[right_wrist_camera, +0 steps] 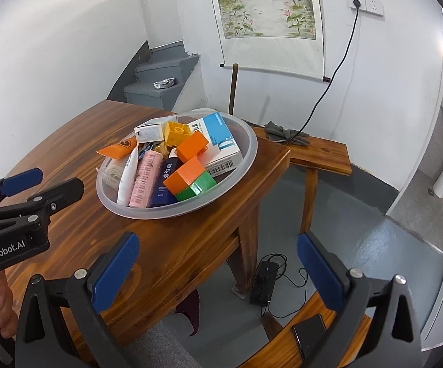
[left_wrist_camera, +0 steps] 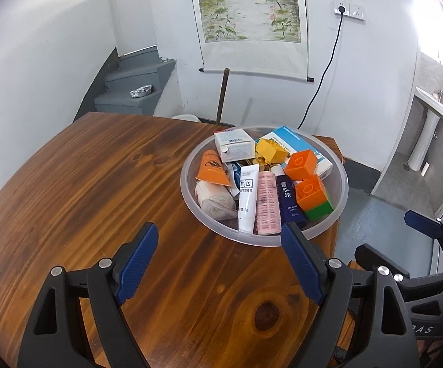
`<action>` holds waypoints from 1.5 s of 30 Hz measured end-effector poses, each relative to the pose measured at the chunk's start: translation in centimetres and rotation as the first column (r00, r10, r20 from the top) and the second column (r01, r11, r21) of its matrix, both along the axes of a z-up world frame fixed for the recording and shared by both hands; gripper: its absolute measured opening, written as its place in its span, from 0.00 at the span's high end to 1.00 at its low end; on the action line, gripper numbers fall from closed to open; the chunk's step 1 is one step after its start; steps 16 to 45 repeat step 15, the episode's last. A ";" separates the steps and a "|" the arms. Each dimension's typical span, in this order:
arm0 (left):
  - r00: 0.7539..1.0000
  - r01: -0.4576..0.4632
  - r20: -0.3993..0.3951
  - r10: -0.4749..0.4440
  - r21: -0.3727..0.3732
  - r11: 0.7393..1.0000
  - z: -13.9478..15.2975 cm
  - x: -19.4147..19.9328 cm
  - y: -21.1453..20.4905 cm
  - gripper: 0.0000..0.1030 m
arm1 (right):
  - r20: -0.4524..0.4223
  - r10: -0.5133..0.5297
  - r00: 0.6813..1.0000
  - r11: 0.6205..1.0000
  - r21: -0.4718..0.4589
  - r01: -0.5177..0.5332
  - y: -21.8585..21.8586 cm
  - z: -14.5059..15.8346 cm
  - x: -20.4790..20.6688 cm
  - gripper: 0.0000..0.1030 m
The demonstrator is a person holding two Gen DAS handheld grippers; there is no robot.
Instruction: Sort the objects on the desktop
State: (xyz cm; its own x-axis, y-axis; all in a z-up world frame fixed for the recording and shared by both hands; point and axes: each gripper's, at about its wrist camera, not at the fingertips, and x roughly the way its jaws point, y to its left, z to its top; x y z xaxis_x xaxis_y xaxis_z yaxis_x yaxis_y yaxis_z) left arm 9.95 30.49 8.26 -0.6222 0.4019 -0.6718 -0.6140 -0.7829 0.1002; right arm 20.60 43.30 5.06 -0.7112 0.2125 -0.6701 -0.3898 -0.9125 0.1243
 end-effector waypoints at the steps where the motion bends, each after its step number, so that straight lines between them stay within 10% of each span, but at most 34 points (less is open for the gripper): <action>1: 1.000 -0.001 0.001 0.001 -0.003 1.000 -0.1 0.0 0.1 0.17 | -0.004 -0.003 1.000 1.000 -0.002 0.003 0.1 0.0 0.1 0.00; 45: 0.999 0.031 0.023 -0.031 0.016 0.999 -1.0 -0.1 0.3 0.17 | 0.018 -0.006 1.000 1.000 -0.016 0.006 0.6 -1.4 -0.5 0.00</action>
